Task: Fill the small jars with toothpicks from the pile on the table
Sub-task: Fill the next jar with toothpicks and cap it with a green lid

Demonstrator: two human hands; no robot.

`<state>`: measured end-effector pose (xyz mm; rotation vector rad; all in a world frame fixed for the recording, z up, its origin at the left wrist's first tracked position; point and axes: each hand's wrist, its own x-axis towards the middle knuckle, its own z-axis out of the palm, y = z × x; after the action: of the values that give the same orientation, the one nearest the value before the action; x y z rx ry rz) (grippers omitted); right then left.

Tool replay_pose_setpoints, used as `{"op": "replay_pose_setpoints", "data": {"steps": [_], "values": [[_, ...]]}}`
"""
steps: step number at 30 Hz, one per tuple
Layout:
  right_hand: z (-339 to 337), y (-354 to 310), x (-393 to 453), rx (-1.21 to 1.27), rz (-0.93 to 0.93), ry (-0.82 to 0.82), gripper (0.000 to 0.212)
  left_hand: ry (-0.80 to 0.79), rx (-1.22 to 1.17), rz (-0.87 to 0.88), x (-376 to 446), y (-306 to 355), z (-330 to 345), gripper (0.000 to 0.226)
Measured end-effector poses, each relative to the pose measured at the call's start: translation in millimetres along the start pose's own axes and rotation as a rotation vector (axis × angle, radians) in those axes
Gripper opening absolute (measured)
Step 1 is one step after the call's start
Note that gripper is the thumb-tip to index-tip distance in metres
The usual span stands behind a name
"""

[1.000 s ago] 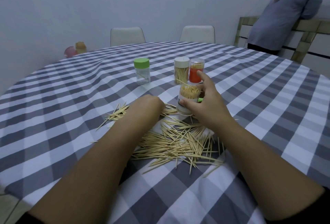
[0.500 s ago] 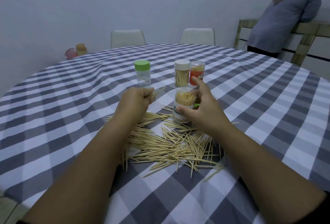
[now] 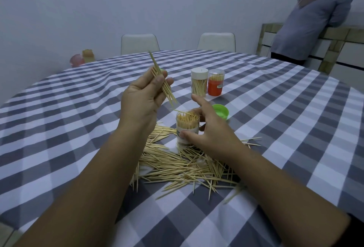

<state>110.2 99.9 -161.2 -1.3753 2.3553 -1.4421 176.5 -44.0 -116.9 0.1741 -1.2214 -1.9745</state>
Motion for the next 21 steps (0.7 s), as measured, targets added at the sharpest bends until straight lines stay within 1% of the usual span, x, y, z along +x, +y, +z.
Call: {"op": "replay_pose_setpoints", "data": {"steps": [2, 5, 7, 13, 16, 19, 21], "values": [[0.4, 0.6, 0.1, 0.004, -0.006, -0.001, 0.085, -0.035, 0.027, -0.020, -2.4, -5.6, 3.4, 0.027], [0.1, 1.3, 0.0, 0.008, -0.005, 0.007, 0.086, -0.080, 0.132, -0.034, -6.5, -14.9, 6.7, 0.020], [-0.1, 1.8, 0.1, 0.006, -0.002, 0.013, 0.086, -0.093, 0.149, -0.030, -7.4, -16.9, 7.3, 0.019], [0.6, 3.2, 1.5, -0.011, 0.002, 0.012, 0.087, -0.052, 0.042, 0.011, -6.9, -14.6, 7.3, 0.021], [0.0, 3.3, 1.8, -0.005, -0.003, 0.011, 0.086, -0.062, 0.035, 0.007, -8.7, -16.9, 10.0, 0.018], [-0.5, 2.2, 1.0, 0.011, -0.009, 0.008, 0.084, -0.101, 0.101, -0.026, -11.2, -23.3, 11.4, 0.018], [-1.1, 3.0, 0.5, 0.019, -0.004, 0.018, 0.084, -0.137, 0.191, -0.052, -13.0, -28.1, 10.9, 0.018]]}}
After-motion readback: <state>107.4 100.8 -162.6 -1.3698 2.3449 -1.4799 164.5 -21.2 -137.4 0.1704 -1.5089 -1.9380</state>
